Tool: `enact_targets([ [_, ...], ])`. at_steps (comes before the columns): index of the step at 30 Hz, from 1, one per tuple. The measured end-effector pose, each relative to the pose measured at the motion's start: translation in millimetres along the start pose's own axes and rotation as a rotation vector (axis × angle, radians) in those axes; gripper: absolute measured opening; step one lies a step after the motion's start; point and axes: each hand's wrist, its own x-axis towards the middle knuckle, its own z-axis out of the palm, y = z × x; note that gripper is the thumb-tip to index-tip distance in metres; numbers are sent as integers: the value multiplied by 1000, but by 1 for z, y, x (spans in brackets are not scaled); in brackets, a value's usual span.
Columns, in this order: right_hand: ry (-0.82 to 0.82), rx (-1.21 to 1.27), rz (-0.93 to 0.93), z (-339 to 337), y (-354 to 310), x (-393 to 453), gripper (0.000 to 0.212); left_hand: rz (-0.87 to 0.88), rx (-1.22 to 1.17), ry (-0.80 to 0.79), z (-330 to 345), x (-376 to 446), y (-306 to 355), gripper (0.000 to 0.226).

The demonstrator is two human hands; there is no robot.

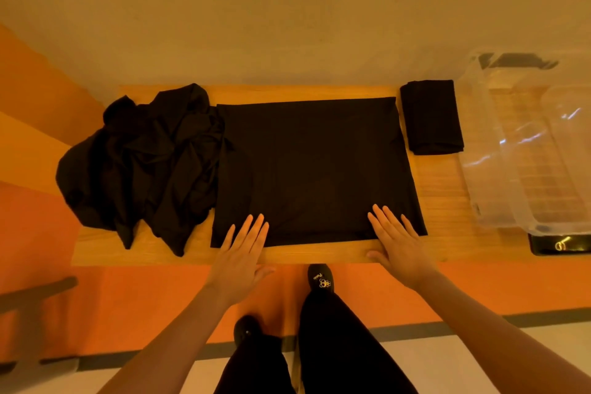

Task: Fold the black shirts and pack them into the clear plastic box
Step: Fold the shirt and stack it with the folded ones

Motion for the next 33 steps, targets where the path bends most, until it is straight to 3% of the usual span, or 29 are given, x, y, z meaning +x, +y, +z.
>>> enact_targets([
  [7, -92, 21, -25, 8, 9, -34, 68, 63, -67, 67, 10, -26, 0, 89],
  [10, -1, -2, -67, 15, 12, -42, 58, 86, -23, 140, 11, -25, -1, 80],
  [13, 222, -78, -144, 20, 12, -43, 38, 122, 5, 205, 8, -22, -3, 71],
  [16, 268, -106, -145, 25, 11, -44, 67, 152, -3, 202, 4, -26, -2, 71],
  [21, 294, -84, -180, 21, 12, -52, 69, 158, -105, 172, 0, -32, -2, 65],
  [25, 170, 48, -197, -1, 13, -52, 63, 58, -302, 28, -41, -29, 0, 36],
  [29, -123, 384, 56, -48, 11, -51, 30, -47, -441, -121, -75, -15, -19, 16],
  [33, -182, 541, 139, -82, 29, -26, 28, -91, -799, -292, -114, 11, -45, 23],
])
